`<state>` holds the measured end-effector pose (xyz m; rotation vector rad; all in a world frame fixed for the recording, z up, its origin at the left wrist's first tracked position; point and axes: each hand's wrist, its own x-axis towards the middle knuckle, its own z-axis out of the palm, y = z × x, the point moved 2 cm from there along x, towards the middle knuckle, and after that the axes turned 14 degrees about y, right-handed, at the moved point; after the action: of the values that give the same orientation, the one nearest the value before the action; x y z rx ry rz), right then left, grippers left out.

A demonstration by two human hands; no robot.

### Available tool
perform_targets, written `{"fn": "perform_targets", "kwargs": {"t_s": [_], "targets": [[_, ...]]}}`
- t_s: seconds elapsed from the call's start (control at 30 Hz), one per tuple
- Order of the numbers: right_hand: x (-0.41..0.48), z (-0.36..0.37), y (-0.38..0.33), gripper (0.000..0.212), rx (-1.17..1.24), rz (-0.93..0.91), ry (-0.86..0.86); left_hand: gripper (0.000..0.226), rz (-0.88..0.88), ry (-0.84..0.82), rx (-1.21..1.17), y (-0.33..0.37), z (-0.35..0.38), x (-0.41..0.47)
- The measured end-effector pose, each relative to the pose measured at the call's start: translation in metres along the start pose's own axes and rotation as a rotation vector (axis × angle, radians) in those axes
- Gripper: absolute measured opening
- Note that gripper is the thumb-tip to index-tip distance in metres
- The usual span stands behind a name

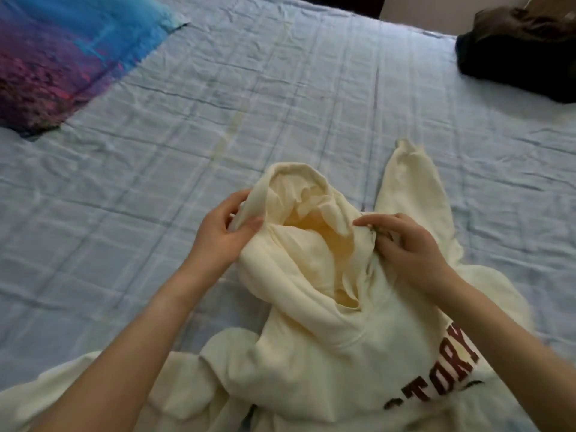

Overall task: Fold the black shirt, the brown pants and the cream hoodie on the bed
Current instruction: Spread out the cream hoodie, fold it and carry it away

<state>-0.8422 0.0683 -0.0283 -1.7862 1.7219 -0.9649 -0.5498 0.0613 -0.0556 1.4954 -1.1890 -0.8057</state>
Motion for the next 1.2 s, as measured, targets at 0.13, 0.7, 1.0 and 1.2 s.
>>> {"fn": "perform_targets", "kwargs": {"t_s": [0.13, 0.7, 1.0, 1.2], "targets": [[0.075, 0.006, -0.009, 0.041, 0.055, 0.009, 0.165, 0.031, 0.115, 0.119, 0.073, 0.02, 0.01, 0.082], [0.068, 0.103, 0.076, 0.054, -0.659, -0.151, -0.076, 0.073, 0.391, -0.276, 1.01, -0.087, 0.142, 0.023], [0.015, 0.108, 0.126, 0.056, -0.737, -0.146, -0.171, 0.068, 0.389, -0.369, 1.206, -0.113, 0.14, 0.014], [-0.068, 0.011, 0.102, 0.053, -0.55, -0.155, 0.03, 0.066, 0.44, -0.427, 0.974, -0.034, 0.132, -0.087]]}}
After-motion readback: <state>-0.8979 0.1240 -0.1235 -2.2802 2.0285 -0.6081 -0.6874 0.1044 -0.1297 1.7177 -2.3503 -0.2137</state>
